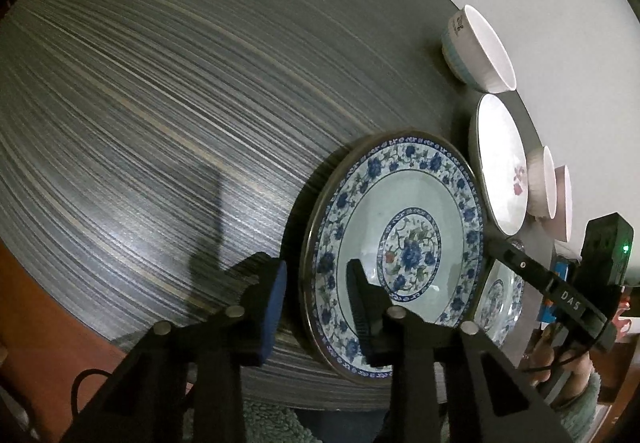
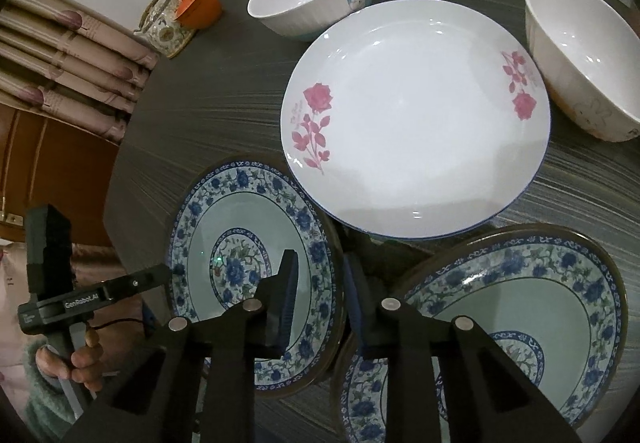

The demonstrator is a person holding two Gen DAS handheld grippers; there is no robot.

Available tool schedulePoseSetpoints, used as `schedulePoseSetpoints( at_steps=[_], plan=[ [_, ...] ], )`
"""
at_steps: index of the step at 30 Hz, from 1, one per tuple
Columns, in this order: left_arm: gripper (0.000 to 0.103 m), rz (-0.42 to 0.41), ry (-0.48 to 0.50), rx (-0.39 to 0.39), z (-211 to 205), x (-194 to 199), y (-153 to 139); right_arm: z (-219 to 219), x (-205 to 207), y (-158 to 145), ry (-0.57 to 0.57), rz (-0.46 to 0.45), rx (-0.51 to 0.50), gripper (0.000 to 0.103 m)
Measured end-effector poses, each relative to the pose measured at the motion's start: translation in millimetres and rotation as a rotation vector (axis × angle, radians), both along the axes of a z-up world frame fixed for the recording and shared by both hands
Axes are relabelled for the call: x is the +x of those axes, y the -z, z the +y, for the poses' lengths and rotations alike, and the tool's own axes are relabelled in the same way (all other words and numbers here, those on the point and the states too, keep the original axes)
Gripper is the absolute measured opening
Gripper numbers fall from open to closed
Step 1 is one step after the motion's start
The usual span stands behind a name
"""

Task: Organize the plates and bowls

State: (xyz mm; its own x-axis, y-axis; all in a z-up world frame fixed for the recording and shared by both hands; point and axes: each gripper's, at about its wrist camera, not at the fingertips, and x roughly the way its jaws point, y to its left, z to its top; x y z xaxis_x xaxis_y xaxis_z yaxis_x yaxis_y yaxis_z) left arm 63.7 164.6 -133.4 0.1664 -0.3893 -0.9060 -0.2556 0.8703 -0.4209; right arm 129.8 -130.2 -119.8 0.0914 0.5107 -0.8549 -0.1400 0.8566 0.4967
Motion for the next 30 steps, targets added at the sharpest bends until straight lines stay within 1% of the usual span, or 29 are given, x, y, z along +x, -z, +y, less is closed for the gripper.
schedulePoseSetpoints(
  at_steps=[9,12,15,17,19,23,30],
  plan=[
    [0.028,0.012,-0.002,-0.001,-1,2,9,1,4,10,-0.015,0.017,-0.015,0.021],
    [0.026,0.018,0.007,0.0,-3,3,11,3,5,14,-0.016,0.026,-0.007,0.021],
    [0.019,0.017,0.022,-0.003,-6,4,14,6,4,17,-0.027,0.032,-0.014,0.017],
    [0.019,0.009,0.03,0.014,-7,4,13,8,3,17,-0.027,0.024,-0.039,0.014],
    [0.019,0.002,0.036,0.032,-7,5,12,9,1,17,-0.022,0.023,-0.039,0.014],
    [0.019,-0.026,0.03,0.057,-2,5,4,18,-6,8,-0.027,-0.006,-0.06,0.013],
    [0.019,-0.084,0.016,0.104,20,10,-18,37,-12,-6,-0.004,-0.031,-0.032,0.013]
  ],
)
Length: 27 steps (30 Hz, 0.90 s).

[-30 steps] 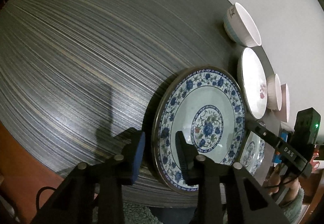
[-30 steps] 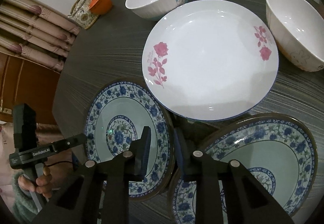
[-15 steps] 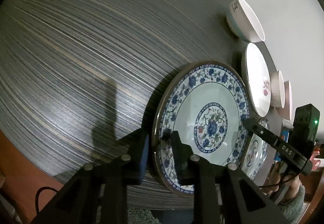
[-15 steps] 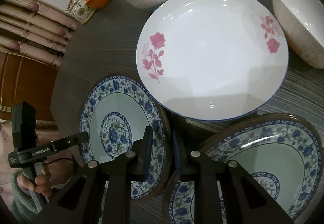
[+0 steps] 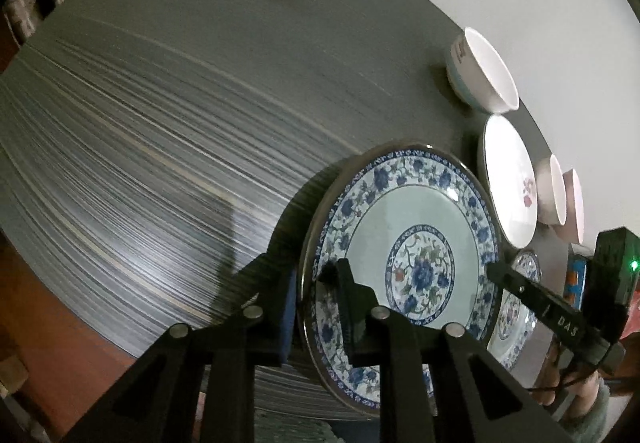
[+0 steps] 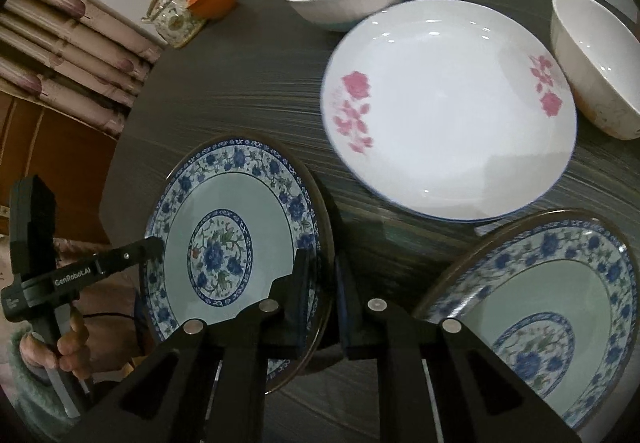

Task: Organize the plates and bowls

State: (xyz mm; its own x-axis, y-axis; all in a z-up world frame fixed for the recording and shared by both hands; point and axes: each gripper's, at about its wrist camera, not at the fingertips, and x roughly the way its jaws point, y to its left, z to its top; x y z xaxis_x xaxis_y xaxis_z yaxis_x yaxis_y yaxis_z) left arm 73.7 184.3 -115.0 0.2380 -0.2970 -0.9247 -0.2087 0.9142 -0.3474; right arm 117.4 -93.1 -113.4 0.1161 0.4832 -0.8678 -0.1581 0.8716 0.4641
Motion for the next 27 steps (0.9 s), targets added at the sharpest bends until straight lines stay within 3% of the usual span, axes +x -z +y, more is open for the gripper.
schedulePoseSetpoints(
  at_steps=[8,20,27],
  plan=[
    [0.019,-0.06,-0.001,0.079,18,14,-9,26,-14,1,0.045,-0.03,0.009,0.013],
    [0.019,-0.09,0.005,0.091,26,35,10,39,-20,12,0.15,-0.07,-0.018,0.014],
    [0.02,-0.079,-0.007,0.093,30,36,20,43,-20,19,0.146,-0.056,-0.023,0.015]
  ],
)
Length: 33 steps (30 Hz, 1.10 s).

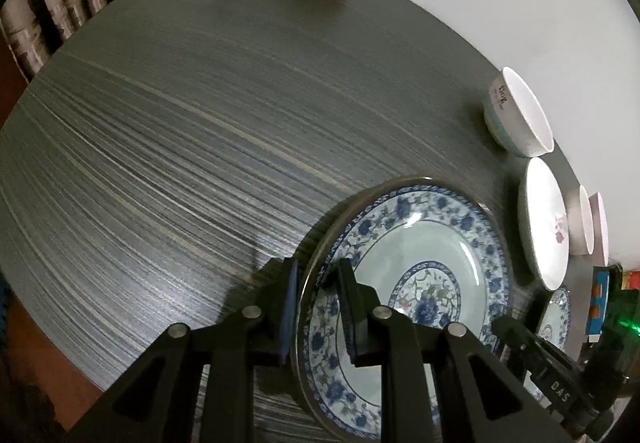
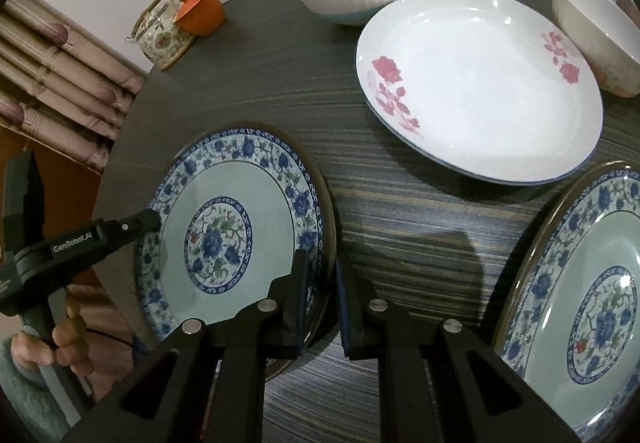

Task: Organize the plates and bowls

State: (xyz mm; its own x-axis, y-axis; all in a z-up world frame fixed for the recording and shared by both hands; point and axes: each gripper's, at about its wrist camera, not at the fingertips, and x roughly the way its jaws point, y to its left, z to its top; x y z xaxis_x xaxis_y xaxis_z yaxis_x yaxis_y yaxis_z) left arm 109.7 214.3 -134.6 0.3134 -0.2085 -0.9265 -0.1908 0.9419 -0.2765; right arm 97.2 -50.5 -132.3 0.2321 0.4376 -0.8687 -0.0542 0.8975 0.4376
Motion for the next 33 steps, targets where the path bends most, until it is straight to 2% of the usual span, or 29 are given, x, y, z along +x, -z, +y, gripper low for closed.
schedulePoseSetpoints(
  at_steps=[8,10,12,18,23,26,33],
  plan=[
    [0.021,-0.025,-0.002,0.027,-4,1,-1,2,2,1,-0.001,0.011,0.003,0.019],
    [0.021,-0.046,-0.003,0.067,-7,0,-6,0,2,0,0.007,0.008,-0.001,0.027],
    [0.021,-0.07,0.0,0.11,-9,0,-11,-3,0,-2,0.013,0.002,-0.006,0.03],
    [0.022,-0.145,0.004,0.209,-22,-5,-33,-17,-3,-11,0.043,-0.023,-0.008,0.032],
    [0.022,-0.232,0.043,0.28,-46,-14,-64,-29,-8,-24,0.072,-0.049,0.002,0.032],
    [0.022,-0.277,0.073,0.261,-67,-22,-85,-35,-11,-36,0.082,-0.08,0.003,0.032],
    [0.022,-0.323,0.171,0.219,-122,-37,-117,-60,-24,-75,0.096,-0.186,-0.003,0.032]
  ],
)
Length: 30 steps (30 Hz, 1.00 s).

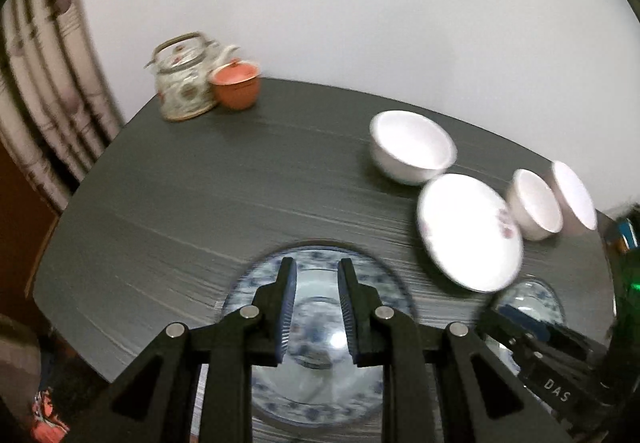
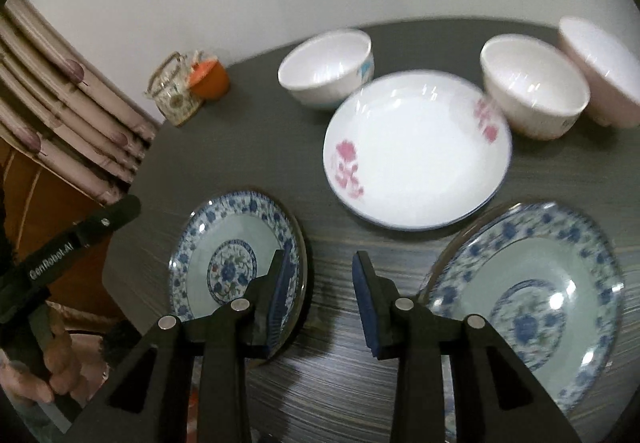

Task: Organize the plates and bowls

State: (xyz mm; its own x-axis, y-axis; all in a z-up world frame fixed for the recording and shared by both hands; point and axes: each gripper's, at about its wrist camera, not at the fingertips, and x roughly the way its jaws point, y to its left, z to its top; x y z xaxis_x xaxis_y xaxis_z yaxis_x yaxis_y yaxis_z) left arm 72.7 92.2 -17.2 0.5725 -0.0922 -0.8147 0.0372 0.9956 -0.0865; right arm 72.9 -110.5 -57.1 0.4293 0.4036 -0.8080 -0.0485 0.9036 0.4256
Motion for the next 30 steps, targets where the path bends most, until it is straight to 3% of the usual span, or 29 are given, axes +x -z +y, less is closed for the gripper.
schedulePoseSetpoints(
  at_steps=[9,15,21,30],
  plan=[
    [0.022,0.002,0.14,0.012,-80,-19,-15,-45,-26,-37,0.044,-0.096,-0.036,0.036],
    [0.022,0.034,0.19,0.036,-120,-28,-15,-86,-40,-44,0.095,-0.097,-0.013,0.036],
    [0.022,0.098,0.194,-0.028,-128,-32,-1,-121,-48,-40,0.137,-0.07,-0.018,0.036],
    [0.025,0.182,0.143,-0.02,-134,-32,27,-160,-58,-20,0.169,-0.016,-0.006,0.036]
  ],
)
